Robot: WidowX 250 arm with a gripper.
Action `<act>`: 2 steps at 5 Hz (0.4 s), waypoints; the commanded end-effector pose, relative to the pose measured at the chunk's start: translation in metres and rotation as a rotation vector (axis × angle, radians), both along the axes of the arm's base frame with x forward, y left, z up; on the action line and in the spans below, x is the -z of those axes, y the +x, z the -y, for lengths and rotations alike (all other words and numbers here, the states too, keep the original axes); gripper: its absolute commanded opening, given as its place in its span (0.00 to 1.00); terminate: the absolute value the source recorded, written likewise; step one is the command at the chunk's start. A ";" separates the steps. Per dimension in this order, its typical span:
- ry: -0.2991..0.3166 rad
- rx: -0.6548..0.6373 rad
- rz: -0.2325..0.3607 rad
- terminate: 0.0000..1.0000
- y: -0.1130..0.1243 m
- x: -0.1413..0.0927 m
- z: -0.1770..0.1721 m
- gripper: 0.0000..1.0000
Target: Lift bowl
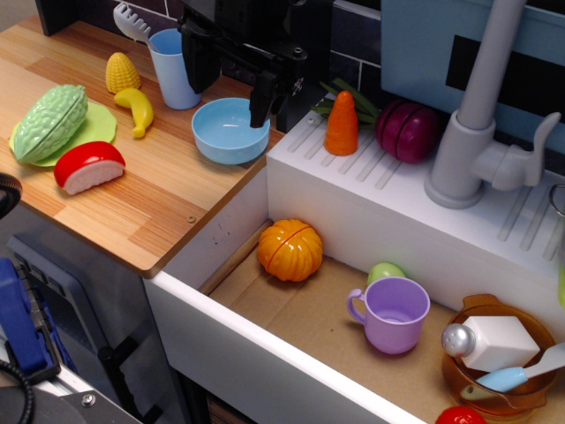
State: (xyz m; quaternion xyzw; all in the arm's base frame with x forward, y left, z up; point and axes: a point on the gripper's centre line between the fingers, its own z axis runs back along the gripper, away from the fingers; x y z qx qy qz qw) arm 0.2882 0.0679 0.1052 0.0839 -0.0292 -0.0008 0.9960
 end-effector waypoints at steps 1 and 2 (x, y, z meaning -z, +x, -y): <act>0.000 0.000 0.000 0.00 0.000 0.000 0.000 1.00; -0.003 0.096 0.075 0.00 0.011 0.017 0.001 1.00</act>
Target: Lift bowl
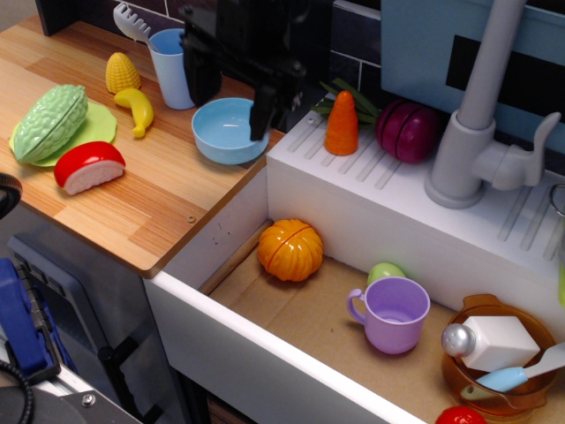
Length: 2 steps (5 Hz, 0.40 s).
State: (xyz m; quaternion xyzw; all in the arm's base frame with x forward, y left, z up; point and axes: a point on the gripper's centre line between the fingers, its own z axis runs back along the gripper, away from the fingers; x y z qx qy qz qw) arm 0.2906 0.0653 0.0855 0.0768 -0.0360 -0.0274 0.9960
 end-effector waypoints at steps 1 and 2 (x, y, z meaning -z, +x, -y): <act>0.001 0.113 0.113 0.00 0.019 0.014 -0.004 1.00; -0.007 0.159 0.144 0.00 0.024 0.028 -0.006 1.00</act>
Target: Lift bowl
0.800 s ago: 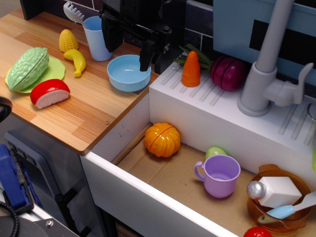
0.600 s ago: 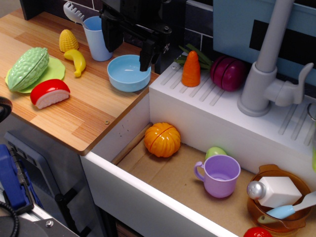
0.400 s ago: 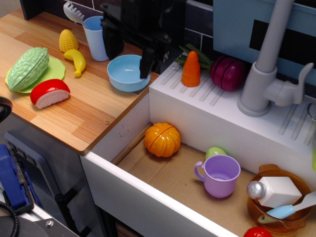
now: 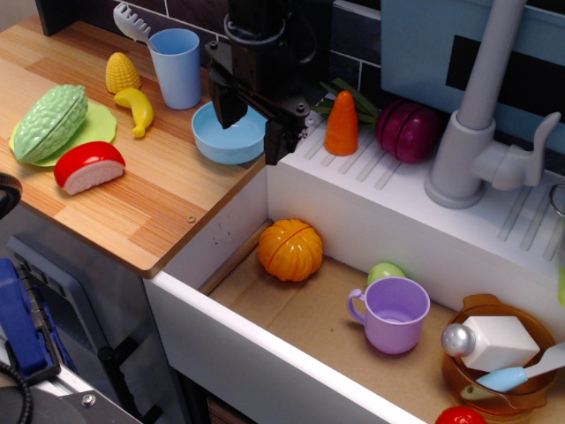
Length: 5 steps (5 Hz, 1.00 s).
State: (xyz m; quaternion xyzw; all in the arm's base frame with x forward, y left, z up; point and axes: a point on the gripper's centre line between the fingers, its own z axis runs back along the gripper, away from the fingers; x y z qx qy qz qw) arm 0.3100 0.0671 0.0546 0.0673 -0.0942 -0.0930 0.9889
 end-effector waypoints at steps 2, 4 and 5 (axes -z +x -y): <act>-0.008 0.066 0.057 0.00 0.025 0.025 -0.021 1.00; -0.078 0.056 0.029 0.00 0.033 0.039 -0.027 0.00; -0.069 0.050 0.022 0.00 0.033 0.032 -0.026 0.00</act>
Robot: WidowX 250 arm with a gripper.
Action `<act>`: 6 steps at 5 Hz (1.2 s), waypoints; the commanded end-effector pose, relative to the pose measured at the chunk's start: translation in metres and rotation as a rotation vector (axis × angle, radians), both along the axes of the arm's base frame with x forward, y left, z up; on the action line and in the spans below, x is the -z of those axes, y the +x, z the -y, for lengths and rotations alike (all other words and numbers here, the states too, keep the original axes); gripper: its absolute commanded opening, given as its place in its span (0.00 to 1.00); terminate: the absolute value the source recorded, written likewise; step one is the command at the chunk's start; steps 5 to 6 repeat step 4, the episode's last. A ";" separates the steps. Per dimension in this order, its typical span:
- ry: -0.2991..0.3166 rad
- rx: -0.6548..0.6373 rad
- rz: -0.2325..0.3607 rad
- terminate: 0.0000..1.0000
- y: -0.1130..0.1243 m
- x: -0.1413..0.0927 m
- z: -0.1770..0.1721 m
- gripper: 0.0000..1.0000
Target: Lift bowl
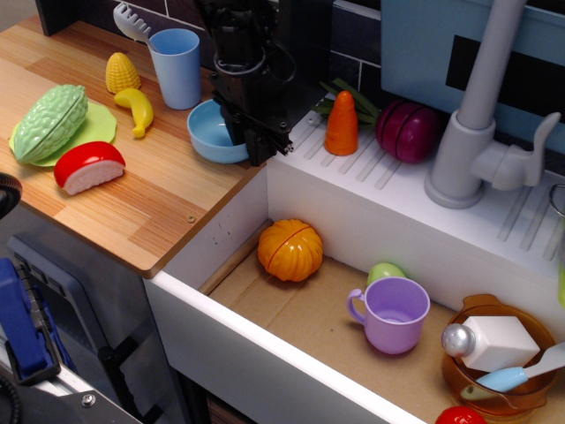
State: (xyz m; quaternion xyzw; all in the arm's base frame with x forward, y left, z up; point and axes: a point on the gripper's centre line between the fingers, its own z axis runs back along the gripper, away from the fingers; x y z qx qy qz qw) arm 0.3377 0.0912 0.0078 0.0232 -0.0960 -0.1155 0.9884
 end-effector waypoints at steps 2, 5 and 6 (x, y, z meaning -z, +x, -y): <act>0.145 -0.043 0.021 0.00 -0.001 -0.080 0.012 0.00; 0.220 -0.010 0.050 1.00 -0.013 -0.118 0.012 0.00; 0.220 -0.010 0.050 1.00 -0.013 -0.118 0.012 0.00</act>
